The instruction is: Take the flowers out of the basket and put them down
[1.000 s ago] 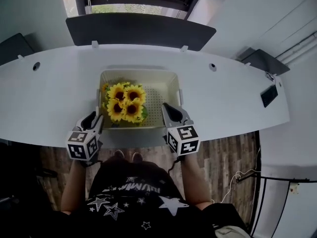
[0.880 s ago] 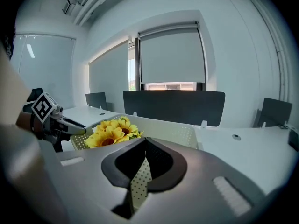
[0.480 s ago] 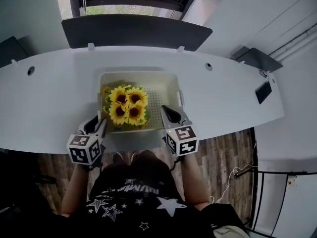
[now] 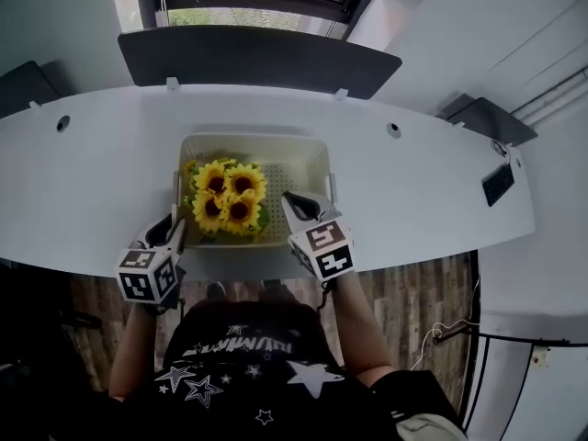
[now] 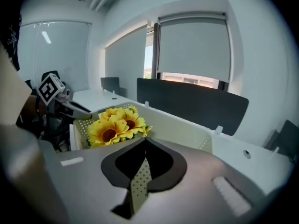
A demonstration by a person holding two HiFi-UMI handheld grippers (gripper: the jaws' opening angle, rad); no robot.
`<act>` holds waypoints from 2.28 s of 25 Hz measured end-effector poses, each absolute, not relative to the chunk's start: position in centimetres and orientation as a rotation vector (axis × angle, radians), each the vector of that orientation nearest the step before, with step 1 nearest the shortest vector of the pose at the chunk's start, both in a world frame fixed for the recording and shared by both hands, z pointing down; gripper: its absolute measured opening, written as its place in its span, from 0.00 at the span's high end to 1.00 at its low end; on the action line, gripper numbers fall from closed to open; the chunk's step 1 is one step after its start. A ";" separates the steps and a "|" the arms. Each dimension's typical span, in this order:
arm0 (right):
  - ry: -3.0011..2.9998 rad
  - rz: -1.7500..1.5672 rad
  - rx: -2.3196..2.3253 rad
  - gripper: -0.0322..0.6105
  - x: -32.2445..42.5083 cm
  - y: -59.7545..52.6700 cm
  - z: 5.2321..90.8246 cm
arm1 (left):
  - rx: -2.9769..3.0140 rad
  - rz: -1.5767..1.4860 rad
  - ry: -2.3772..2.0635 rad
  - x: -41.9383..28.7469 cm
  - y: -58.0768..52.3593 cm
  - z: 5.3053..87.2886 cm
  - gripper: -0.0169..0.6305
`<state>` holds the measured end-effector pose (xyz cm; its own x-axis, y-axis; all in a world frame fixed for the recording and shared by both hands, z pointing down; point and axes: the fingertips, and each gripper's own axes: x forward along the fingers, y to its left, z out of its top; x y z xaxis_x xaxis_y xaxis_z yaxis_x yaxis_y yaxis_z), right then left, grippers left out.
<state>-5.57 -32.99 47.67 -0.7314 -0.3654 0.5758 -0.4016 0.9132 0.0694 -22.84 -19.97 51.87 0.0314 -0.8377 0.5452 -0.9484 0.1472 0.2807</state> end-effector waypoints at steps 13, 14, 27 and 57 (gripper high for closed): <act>-2.162 -0.164 -0.117 0.69 -9.7 -31.4 54.8 | 1.551 0.245 -1.947 -23.2 -19.7 52.0 0.87; -2.135 -0.185 -0.148 0.67 -9.6 -31.3 55.4 | 1.547 0.245 -1.951 -23.2 -19.7 52.0 0.87; -2.066 -0.268 -0.369 0.41 -10.2 -29.3 60.2 | 1.503 0.218 -1.984 -23.4 -19.6 52.2 0.88; -2.385 -0.222 -0.411 0.11 -17.3 -27.8 61.8 | 1.443 0.191 -2.023 -23.2 -19.6 52.3 0.89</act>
